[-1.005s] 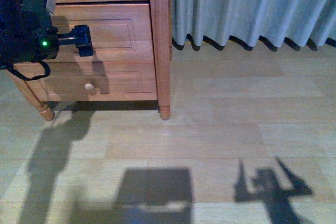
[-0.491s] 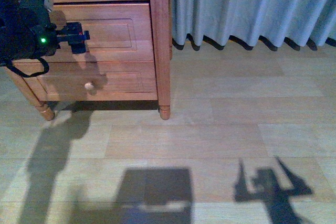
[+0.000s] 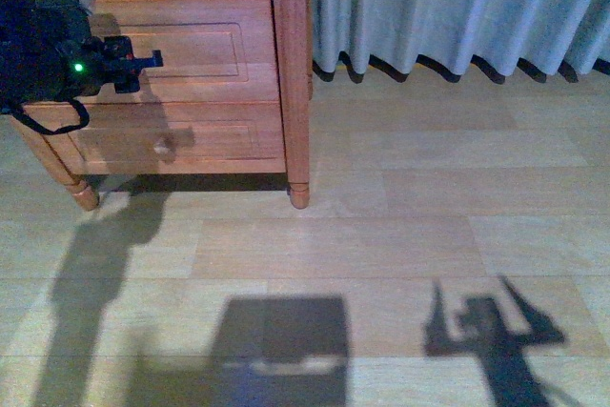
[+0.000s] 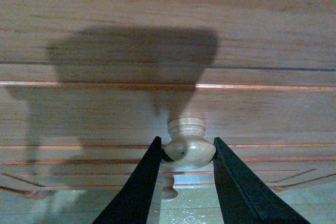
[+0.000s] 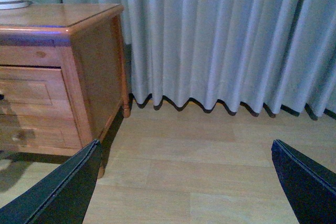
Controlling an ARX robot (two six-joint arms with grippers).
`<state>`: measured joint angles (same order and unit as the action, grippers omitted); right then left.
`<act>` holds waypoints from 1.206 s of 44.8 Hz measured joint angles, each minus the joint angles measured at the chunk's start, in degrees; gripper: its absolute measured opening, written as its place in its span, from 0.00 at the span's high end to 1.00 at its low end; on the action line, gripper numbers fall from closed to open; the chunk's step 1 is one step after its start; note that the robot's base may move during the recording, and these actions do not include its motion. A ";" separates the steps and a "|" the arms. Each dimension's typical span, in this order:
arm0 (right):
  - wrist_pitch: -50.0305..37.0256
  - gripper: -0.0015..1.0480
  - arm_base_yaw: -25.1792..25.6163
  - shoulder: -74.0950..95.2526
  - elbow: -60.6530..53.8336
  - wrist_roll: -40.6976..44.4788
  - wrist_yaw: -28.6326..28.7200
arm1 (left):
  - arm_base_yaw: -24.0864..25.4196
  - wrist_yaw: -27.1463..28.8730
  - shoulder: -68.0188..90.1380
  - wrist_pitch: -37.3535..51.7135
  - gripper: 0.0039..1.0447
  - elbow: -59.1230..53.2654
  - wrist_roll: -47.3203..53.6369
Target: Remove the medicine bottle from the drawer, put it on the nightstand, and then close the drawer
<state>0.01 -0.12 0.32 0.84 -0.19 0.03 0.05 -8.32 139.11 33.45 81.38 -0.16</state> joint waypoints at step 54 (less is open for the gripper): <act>0.00 0.07 0.00 0.00 0.00 0.00 0.00 | 0.55 1.40 -24.04 29.31 0.77 -58.51 -3.28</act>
<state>0.01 -0.12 0.32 0.84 -0.19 0.03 0.60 -6.92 115.07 62.76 22.87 -3.44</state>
